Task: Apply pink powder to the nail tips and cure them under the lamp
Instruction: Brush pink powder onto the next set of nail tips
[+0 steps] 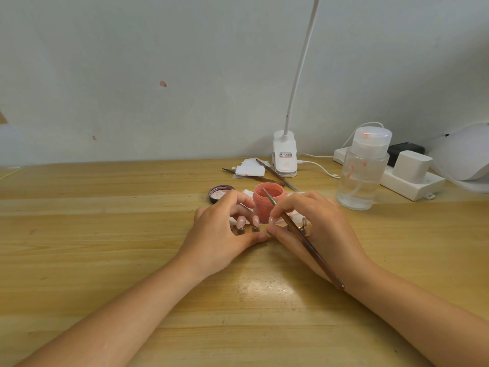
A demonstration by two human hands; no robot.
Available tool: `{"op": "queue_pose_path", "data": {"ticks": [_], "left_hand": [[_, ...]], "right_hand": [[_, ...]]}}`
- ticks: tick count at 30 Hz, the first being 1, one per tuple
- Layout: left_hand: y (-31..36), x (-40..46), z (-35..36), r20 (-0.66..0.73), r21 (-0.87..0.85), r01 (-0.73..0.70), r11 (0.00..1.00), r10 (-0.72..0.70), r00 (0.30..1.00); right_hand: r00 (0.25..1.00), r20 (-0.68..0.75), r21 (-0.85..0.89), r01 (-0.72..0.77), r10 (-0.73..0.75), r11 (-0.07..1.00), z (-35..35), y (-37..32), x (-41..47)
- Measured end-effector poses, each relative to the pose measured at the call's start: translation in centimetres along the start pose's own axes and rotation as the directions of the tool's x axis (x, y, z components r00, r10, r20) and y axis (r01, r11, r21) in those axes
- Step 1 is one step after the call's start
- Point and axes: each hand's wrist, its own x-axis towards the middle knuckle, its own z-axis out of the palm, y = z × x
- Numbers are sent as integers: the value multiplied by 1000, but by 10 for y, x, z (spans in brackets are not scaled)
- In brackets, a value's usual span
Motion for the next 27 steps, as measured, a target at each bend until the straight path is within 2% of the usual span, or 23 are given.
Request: {"op": "queue_pose_path", "data": {"ticks": [9, 17, 27], "left_hand": [[1, 1, 0, -13, -1, -13, 1000, 13, 1000], [3, 0, 0, -19, 5, -18, 1000, 19, 1000], [4, 0, 0, -15, 38, 3, 999, -3, 1000]], "right_hand": [[998, -58, -29, 28, -30, 999, -8, 3, 3], [1000, 20, -21, -13, 14, 1000, -14, 12, 1], [997, 2, -43, 77, -77, 996, -14, 10, 1]]}}
